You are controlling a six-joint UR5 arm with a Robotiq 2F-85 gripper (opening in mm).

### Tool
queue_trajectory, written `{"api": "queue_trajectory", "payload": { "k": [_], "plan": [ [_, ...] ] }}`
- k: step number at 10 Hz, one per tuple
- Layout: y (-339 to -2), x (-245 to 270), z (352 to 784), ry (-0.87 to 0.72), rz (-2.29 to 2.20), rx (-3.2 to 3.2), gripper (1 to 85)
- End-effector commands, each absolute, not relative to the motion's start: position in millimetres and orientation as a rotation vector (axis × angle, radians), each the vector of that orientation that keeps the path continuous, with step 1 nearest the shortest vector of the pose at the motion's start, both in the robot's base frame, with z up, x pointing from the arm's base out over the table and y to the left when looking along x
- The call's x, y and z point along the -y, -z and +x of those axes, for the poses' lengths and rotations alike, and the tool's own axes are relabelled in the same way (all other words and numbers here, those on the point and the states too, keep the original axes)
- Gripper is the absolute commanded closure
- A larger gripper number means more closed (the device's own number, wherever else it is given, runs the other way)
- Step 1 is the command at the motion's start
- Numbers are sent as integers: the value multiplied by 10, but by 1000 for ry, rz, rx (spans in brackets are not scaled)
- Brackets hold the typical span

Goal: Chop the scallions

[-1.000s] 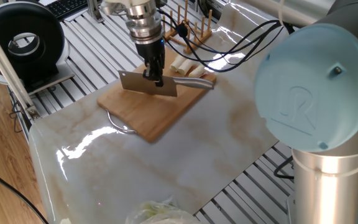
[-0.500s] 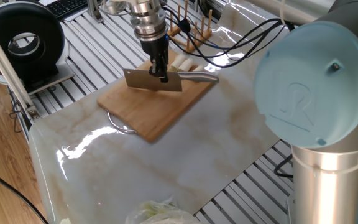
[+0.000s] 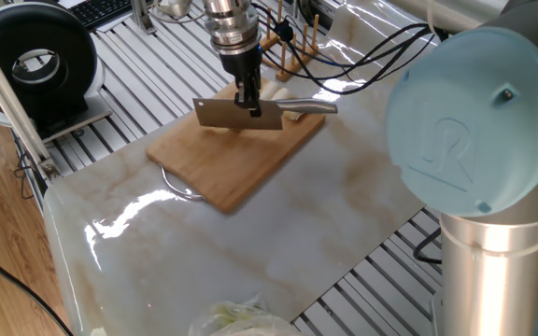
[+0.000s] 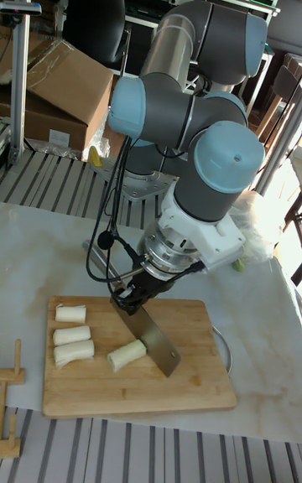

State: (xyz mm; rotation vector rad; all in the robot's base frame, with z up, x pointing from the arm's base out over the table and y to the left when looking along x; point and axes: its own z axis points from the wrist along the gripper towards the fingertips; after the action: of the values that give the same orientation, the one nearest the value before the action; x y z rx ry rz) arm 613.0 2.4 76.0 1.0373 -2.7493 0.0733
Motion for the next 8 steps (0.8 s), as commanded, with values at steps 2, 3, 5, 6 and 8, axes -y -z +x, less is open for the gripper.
{"api": "queue_trajectory", "payload": {
  "k": [2, 3, 5, 6, 8],
  "plan": [
    [-784, 56, 6271, -31, 1057, 2788, 843],
    [-743, 12, 6345, -11, 1041, 2826, 843],
    [-701, -23, 6470, -17, 993, 2891, 843],
    [-707, -30, 6502, -10, 940, 2922, 843],
    [-723, -32, 6504, 23, 798, 2962, 843]
  ]
}}
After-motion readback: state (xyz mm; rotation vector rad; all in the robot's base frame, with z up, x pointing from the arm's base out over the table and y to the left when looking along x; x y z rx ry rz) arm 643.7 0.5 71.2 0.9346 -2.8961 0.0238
